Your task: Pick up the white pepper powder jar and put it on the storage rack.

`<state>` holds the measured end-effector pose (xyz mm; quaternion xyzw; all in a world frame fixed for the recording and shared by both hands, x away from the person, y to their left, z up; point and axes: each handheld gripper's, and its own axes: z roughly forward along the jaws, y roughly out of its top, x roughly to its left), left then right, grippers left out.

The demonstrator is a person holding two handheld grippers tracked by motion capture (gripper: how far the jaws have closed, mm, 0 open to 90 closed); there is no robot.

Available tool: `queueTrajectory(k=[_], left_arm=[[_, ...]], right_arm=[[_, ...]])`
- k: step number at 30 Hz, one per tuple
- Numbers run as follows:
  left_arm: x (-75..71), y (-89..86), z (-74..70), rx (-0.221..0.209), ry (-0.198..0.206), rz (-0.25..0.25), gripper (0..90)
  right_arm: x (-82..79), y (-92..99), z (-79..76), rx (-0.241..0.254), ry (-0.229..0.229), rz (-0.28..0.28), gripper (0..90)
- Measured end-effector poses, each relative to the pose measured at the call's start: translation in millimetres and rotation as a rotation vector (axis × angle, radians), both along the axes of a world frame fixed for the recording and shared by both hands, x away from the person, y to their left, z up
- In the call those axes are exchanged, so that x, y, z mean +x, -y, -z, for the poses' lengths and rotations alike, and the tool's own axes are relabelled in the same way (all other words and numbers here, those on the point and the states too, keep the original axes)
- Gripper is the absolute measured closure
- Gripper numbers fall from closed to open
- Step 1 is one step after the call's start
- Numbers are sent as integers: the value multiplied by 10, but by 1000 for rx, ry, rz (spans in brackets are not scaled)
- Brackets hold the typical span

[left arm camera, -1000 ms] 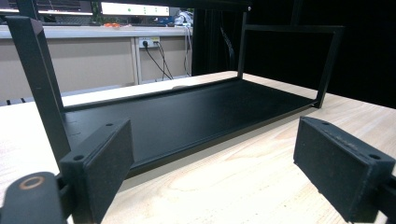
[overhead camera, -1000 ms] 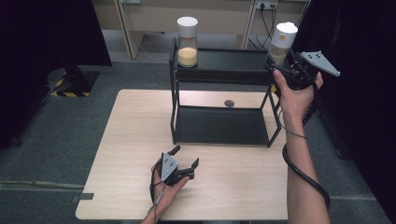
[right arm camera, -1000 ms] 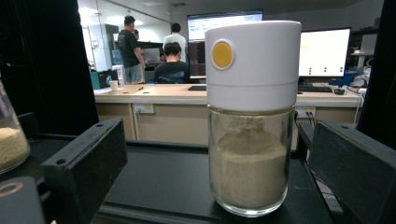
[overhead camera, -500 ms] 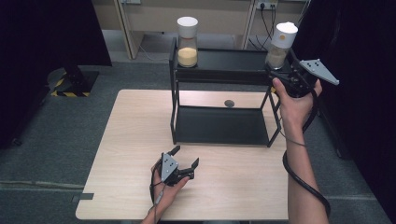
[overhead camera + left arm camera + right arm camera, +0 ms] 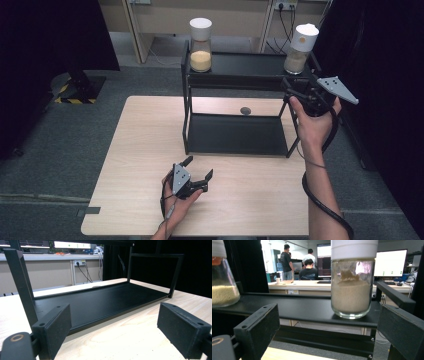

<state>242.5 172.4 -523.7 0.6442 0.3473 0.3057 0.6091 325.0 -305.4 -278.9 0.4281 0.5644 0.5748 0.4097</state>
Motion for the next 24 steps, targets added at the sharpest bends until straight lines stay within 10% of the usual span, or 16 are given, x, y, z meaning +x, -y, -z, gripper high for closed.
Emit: queueTrajectory(k=[24], left_arm=[[-6, 1, 4, -1, 3, -3, 117]], right_arm=[[-122, -6, 345, -10, -32, -33, 46]])
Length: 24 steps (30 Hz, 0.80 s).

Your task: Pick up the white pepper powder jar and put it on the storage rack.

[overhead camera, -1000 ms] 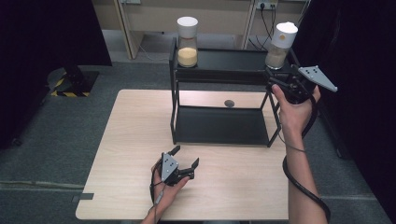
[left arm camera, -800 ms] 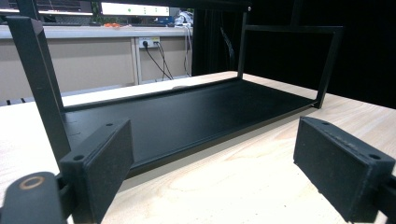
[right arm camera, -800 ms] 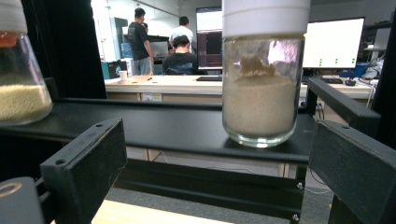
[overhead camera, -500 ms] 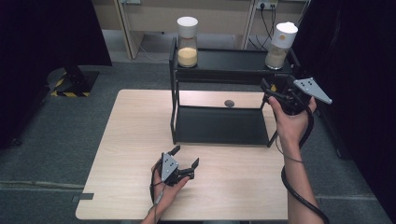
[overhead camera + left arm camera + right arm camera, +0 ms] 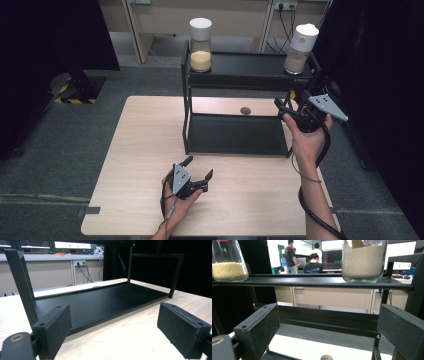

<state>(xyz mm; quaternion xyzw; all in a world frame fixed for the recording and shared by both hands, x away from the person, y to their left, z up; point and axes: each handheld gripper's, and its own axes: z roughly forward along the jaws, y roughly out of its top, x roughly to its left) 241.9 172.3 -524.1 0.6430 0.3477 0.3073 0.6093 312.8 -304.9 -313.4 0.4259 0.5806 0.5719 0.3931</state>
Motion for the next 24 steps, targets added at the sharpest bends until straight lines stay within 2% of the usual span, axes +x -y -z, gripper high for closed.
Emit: queueTrajectory(k=[24], left_arm=[[-8, 0, 10, -4, 4, -3, 117]], right_arm=[[-122, -27, 267, -26, -29, -22, 45]])
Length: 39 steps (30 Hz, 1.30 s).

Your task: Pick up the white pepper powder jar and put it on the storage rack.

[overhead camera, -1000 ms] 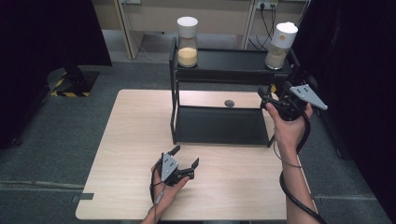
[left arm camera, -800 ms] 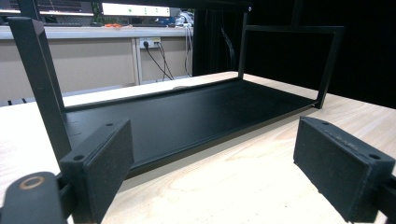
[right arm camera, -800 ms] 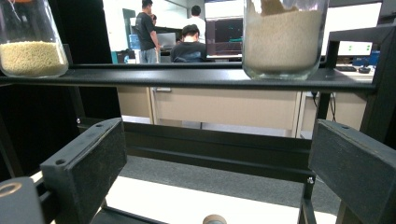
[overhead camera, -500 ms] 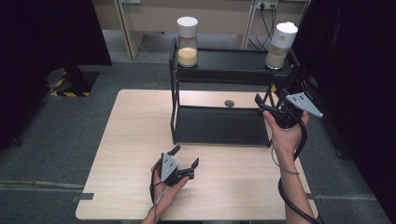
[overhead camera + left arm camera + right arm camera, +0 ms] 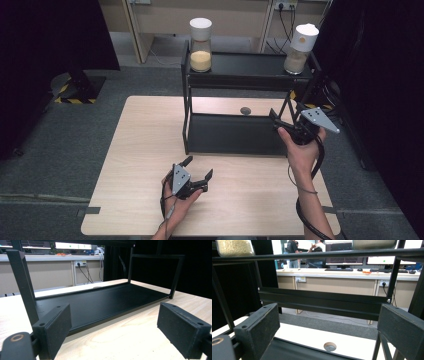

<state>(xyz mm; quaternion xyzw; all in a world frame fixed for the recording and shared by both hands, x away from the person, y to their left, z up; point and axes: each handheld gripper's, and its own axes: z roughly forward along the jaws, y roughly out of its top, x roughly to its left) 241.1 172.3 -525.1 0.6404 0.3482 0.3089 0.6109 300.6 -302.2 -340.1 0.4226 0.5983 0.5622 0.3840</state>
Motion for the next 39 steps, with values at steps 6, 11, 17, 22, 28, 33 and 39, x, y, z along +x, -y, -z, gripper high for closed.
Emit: queueTrajectory(k=[6, 11, 17, 22, 28, 33, 39], left_arm=[[-1, 1, 3, -2, 0, -1, 117], [-2, 5, 5, -3, 2, -2, 117], [-3, 3, 4, -1, 1, -2, 118], [-3, 5, 2, -1, 1, -3, 118], [-3, 5, 4, -3, 0, -4, 117], [-4, 9, 6, -6, 0, -6, 117], [-4, 9, 6, -7, -1, -7, 117]], right_arm=[[-27, -4, 65, -3, -9, -2, 45], [-47, -3, 126, -4, -18, -4, 45], [-76, 0, 195, -3, -25, -6, 46], [-101, 12, 244, -2, -28, -8, 46], [-123, 22, 313, 2, -41, -8, 45], [-143, 31, 357, 0, -47, -8, 45], [-172, 36, 391, -5, -49, -10, 46]])
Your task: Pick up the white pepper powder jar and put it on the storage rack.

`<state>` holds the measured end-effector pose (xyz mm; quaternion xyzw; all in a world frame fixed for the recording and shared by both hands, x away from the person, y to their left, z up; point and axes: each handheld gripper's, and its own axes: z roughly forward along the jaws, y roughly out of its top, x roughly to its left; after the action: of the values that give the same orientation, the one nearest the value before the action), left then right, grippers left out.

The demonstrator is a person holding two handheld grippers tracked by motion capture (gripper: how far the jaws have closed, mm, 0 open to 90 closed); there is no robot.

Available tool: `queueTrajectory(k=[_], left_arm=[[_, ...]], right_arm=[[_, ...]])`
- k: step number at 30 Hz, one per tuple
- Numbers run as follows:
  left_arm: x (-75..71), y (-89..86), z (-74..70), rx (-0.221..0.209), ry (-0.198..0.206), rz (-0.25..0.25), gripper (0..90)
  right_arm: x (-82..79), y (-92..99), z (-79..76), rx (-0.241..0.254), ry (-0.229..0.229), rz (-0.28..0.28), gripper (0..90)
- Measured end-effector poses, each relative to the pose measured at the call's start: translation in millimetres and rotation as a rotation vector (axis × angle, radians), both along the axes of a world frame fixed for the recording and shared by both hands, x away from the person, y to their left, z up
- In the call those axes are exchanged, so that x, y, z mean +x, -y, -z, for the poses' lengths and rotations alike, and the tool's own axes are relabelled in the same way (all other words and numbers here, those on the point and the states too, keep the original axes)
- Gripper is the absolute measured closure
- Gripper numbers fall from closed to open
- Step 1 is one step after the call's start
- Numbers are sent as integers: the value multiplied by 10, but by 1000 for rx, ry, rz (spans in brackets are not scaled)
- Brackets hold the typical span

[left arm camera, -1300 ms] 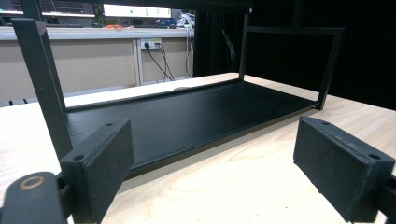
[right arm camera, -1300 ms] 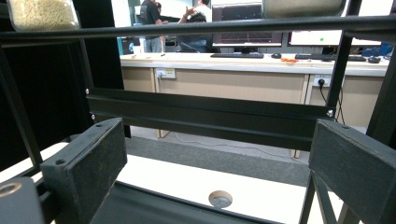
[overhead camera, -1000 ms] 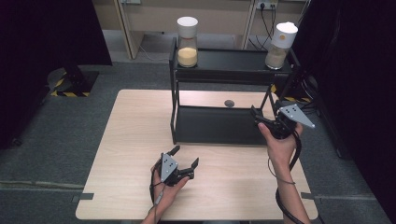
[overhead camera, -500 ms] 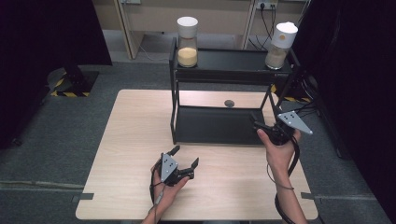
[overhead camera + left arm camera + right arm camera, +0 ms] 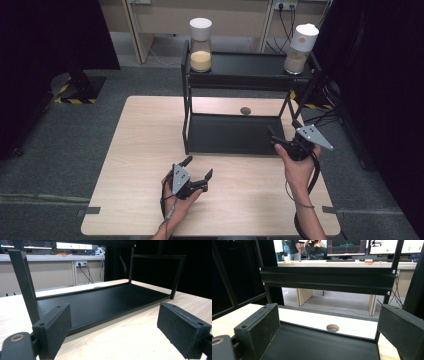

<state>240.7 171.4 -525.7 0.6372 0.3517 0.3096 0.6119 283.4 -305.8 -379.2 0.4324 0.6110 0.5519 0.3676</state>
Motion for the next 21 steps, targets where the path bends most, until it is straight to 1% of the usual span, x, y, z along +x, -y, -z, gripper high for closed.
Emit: queueTrajectory(k=[21], left_arm=[[0, -3, 5, -5, 0, -1, 117]], right_arm=[[-77, -32, 187, -8, -30, -12, 46]])
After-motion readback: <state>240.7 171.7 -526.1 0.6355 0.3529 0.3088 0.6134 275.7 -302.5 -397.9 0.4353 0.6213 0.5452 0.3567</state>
